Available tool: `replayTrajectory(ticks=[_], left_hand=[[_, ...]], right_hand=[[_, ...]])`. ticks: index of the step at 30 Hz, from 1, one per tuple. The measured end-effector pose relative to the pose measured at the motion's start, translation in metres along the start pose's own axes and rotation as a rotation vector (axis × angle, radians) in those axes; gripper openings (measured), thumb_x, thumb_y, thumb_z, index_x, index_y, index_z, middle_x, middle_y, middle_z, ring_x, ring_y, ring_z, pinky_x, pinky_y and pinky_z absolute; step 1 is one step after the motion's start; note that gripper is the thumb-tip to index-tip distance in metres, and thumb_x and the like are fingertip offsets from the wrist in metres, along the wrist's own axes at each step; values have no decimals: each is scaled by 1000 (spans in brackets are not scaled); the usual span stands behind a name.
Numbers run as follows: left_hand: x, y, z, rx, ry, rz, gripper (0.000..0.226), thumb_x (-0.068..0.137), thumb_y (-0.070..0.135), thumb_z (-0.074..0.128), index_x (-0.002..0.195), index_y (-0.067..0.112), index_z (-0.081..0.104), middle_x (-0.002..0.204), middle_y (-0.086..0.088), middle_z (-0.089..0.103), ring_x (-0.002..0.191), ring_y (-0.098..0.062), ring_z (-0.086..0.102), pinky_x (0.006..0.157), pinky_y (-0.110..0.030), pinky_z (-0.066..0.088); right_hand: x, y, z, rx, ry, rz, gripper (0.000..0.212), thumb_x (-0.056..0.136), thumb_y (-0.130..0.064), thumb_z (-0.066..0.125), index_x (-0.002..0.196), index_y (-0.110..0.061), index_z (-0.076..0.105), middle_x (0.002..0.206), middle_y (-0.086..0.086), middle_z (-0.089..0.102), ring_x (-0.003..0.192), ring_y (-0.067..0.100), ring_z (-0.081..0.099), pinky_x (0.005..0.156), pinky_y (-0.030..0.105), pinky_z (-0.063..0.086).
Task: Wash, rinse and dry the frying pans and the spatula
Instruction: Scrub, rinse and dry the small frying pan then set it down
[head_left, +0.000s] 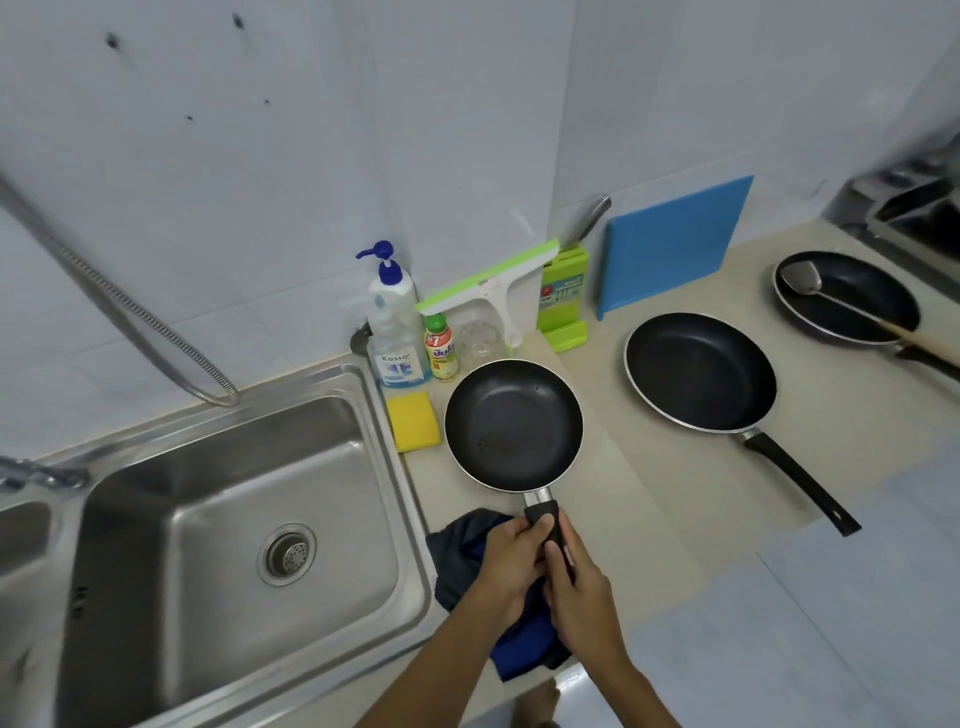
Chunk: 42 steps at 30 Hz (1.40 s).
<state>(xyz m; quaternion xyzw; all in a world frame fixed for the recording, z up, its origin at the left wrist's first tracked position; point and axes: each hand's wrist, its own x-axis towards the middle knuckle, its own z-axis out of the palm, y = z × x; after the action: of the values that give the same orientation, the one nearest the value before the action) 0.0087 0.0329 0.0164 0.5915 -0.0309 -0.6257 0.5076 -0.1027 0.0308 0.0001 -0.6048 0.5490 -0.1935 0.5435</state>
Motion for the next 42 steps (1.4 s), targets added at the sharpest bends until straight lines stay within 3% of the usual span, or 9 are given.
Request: replayTrajectory(ticks=[6,15,18,21,28,32,36,39,42], left_hand=[[-35,31,-67,-105,9,77,18,102,14,59,110,2,70,101,-16,78,93,-24,76,79,-31,62],[-81,57,-232,-295,191,123,17,100,11,61,108,-3,68,93,-19,75,83,-27,74,65,-31,61],[-89,67,-278,-318,230,155,16,101,11,61,109,-1,67,92,-17,74,83,-27,72,68,-32,62],[-96,71,-315,-336,252,200,11,101,9,60,103,3,69,87,-13,74,79,-25,71,74,-35,58],[-97,73,-379,-221,255,156,31,102,20,59,123,-2,64,113,-23,73,99,-28,70,87,-37,57],[-119,103,-429,159,151,-65,44,98,46,62,119,9,69,117,-9,75,106,-22,72,83,-29,52],[-126,168,-497,908,257,-280,40,102,44,53,114,9,67,103,-7,73,110,-27,72,66,-23,53],[-119,226,-519,1374,808,-16,43,101,41,51,125,8,61,122,-14,66,119,-34,63,91,-39,52],[-103,265,-520,1558,942,336,42,100,26,49,136,5,53,142,-16,53,132,-36,51,105,-49,45]], right_hand=[[-16,-40,61,-54,-42,-124,47,106,-27,44,150,-38,32,112,-33,58,97,-23,57,77,1,45],[-40,-77,218,-36,-262,-235,46,105,-36,48,148,-46,38,133,-26,55,119,-7,56,99,11,45],[-43,-84,266,-3,-340,-229,44,104,-43,47,146,-54,39,138,-23,57,114,-5,58,105,28,48],[-44,-87,305,-26,-370,-233,44,103,-49,46,145,-59,37,127,-7,69,94,3,59,87,30,51],[-48,-98,349,-35,-435,-288,40,104,-42,47,141,-56,43,86,-17,62,59,-1,54,57,15,41],[-37,-102,361,-90,-418,-299,40,104,-42,48,138,-60,40,58,-16,53,50,4,47,54,24,39],[-26,-102,364,-122,-385,-270,41,103,-43,48,139,-58,37,55,-7,56,51,7,49,53,30,43],[-22,-96,366,-135,-370,-248,42,103,-44,48,141,-57,36,55,-5,55,52,9,49,55,34,44],[-21,-95,367,-151,-367,-241,43,103,-42,48,144,-53,38,53,-3,51,51,11,47,53,34,43]])
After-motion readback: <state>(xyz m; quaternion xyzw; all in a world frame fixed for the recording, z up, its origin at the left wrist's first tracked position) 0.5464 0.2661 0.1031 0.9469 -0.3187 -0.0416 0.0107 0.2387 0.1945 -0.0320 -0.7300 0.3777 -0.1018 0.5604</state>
